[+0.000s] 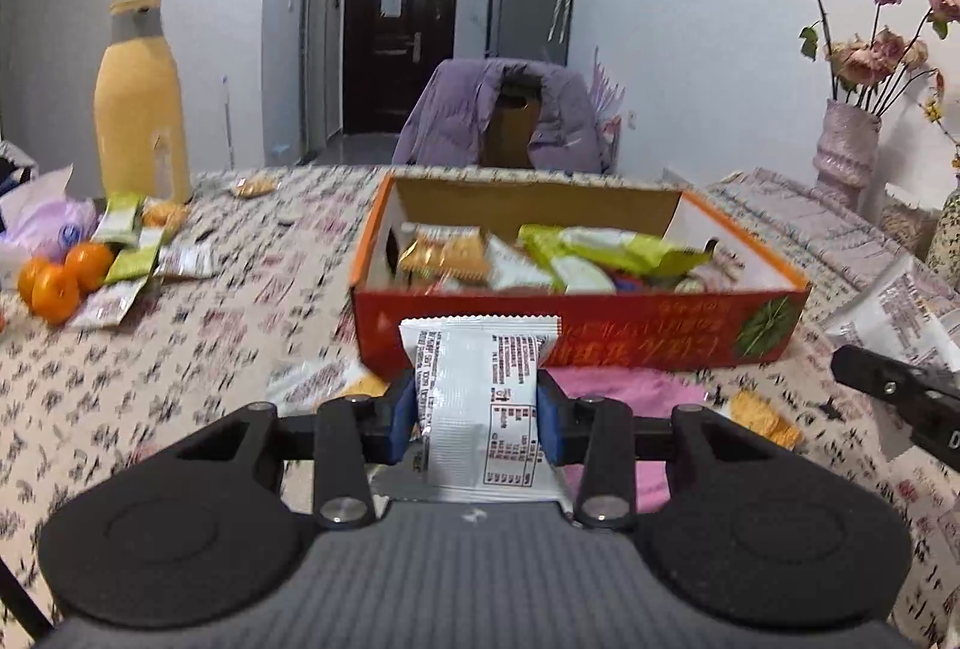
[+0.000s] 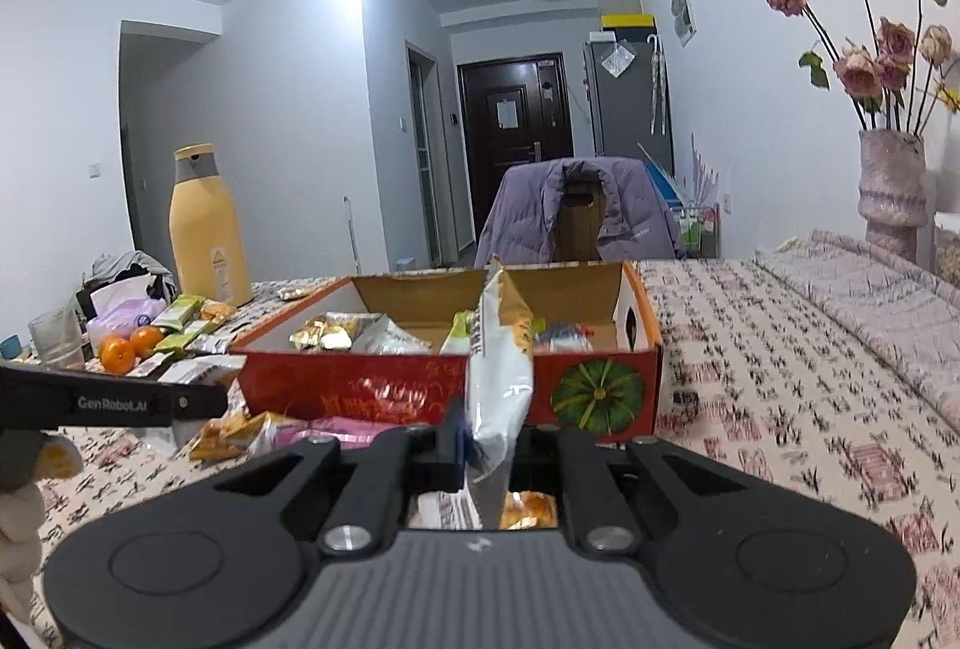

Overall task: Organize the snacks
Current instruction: 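Carry both packets over the cardboard box and open both grippers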

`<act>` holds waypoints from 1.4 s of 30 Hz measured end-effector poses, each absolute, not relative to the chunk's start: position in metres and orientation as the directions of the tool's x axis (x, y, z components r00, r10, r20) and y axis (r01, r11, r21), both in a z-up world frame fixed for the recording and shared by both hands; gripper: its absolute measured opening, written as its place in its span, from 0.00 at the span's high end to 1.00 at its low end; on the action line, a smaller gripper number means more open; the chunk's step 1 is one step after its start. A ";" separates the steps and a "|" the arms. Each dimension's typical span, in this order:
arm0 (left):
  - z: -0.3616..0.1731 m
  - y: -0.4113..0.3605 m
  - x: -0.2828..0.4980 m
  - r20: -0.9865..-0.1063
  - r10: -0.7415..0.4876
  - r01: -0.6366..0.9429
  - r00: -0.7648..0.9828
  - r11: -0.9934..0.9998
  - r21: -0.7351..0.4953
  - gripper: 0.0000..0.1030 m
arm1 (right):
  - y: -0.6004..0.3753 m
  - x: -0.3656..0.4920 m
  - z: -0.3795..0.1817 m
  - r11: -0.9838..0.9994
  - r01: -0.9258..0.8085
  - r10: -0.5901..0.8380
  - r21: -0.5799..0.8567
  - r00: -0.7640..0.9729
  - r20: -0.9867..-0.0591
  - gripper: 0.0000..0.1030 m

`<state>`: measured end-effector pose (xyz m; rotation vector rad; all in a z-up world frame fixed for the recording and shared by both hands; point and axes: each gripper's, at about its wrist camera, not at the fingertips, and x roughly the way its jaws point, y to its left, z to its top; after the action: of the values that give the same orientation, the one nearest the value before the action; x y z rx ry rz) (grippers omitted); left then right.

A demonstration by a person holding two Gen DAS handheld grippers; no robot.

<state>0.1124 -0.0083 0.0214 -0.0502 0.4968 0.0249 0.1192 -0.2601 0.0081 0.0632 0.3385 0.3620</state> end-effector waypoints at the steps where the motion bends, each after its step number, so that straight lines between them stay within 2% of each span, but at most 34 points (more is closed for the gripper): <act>1: 0.025 -0.010 0.116 -0.471 0.007 -0.031 0.882 0.999 -0.042 0.61 | -0.260 0.122 0.010 0.934 -0.337 0.357 0.117 0.882 -0.307 0.90; 18: 0.070 -0.030 0.185 -0.357 -0.030 0.010 0.934 0.998 -0.057 0.61 | -0.249 0.206 0.044 0.943 -0.326 0.333 0.071 0.908 -0.254 0.90; 27: 0.070 -0.028 0.249 -0.381 0.002 -0.027 0.925 0.998 -0.062 0.61 | -0.237 0.266 0.054 0.949 -0.313 0.307 0.028 0.905 -0.296 0.90; 31: 0.060 -0.028 0.275 -0.384 0.055 -0.086 0.922 0.994 -0.065 0.61 | -0.233 0.290 0.045 0.952 -0.307 0.294 0.007 0.902 -0.317 0.90; 36: 0.040 -0.030 0.289 -0.407 0.080 -0.094 0.910 0.995 -0.015 0.61 | -0.232 0.305 0.025 0.955 -0.298 0.284 0.016 0.893 -0.348 0.90; 42: 0.030 -0.028 0.292 -0.426 0.070 -0.082 0.902 0.997 -0.010 0.61 | -0.232 0.307 0.013 0.951 -0.309 0.293 0.019 0.878 -0.379 0.90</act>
<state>0.2921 -0.0278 0.0299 -0.0281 0.4393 0.0788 0.3073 -0.2323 0.0130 -0.0425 0.3886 0.3139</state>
